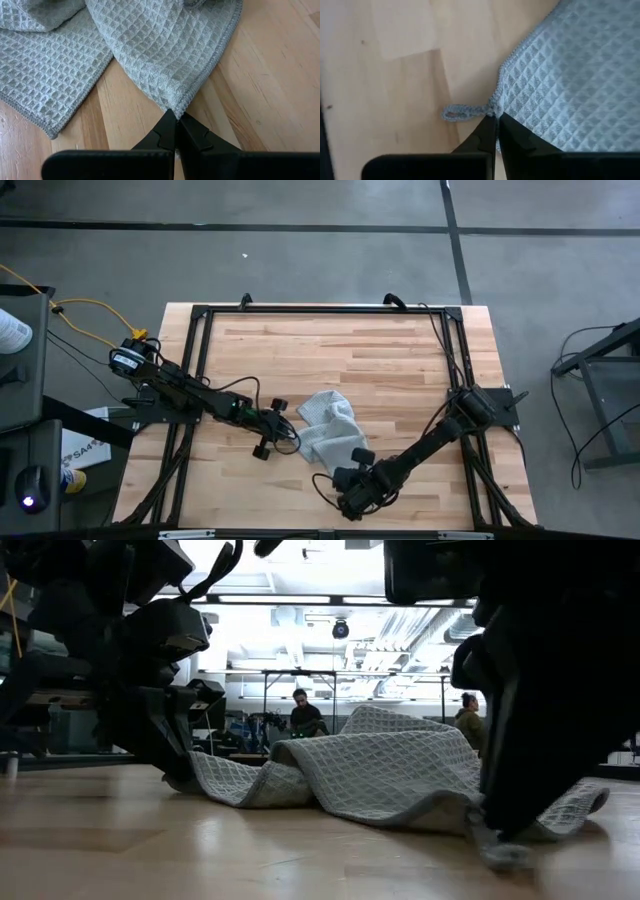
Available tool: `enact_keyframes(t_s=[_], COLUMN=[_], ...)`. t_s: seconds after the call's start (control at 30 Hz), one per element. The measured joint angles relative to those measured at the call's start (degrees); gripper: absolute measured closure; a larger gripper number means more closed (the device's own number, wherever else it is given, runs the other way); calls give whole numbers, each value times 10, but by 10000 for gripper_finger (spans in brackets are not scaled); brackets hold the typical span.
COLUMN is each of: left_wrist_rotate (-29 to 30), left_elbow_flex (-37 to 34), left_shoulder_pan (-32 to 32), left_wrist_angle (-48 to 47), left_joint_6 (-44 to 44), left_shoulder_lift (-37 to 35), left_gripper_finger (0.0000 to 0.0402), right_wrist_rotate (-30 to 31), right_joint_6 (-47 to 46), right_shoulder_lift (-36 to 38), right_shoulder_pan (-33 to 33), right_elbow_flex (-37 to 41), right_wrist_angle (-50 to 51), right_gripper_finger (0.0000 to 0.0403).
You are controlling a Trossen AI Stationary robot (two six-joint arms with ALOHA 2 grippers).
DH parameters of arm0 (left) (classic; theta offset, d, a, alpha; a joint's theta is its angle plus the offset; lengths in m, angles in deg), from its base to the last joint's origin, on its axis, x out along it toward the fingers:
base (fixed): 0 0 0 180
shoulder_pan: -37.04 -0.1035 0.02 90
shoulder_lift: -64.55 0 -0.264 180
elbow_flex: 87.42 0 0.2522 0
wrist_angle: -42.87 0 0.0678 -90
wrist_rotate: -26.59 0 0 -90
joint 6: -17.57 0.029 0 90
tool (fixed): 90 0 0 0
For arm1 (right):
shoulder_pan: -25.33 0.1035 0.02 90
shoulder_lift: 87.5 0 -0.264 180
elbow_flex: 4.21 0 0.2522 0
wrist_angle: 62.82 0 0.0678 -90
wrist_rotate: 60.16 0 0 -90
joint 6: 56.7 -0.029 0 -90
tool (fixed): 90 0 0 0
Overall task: Fold microfiber towels
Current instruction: Fold the gray towel
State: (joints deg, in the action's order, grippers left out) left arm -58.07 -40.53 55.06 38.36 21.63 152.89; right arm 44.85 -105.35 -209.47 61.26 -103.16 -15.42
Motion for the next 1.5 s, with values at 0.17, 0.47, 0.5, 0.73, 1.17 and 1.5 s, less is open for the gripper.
enact_keyframes(t_s=[0.17,0.47,0.5,0.73,1.17,1.5], left_wrist_rotate=[2,21,23,67,161,205], left_elbow_flex=[0,5,11,80,138,139], left_shoulder_pan=[0,0,0,0,0,0], left_wrist_angle=[0,-8,-13,-121,-246,-288], left_joint_6=[0,6,6,25,24,16], left_shoulder_lift=[0,-20,-23,-31,-57,-163], left_gripper_finger=[400,400,400,400,401,401], right_wrist_rotate=[42,107,118,172,260,348], right_joint_6=[-27,-87,-93,-103,-221,-221], right_shoulder_lift=[0,11,14,51,99,121], right_shoulder_pan=[4,16,17,22,32,18], right_elbow_flex=[0,0,0,0,-1,0], right_wrist_angle=[2,42,46,89,284,335], right_gripper_finger=[398,398,399,399,399,399])
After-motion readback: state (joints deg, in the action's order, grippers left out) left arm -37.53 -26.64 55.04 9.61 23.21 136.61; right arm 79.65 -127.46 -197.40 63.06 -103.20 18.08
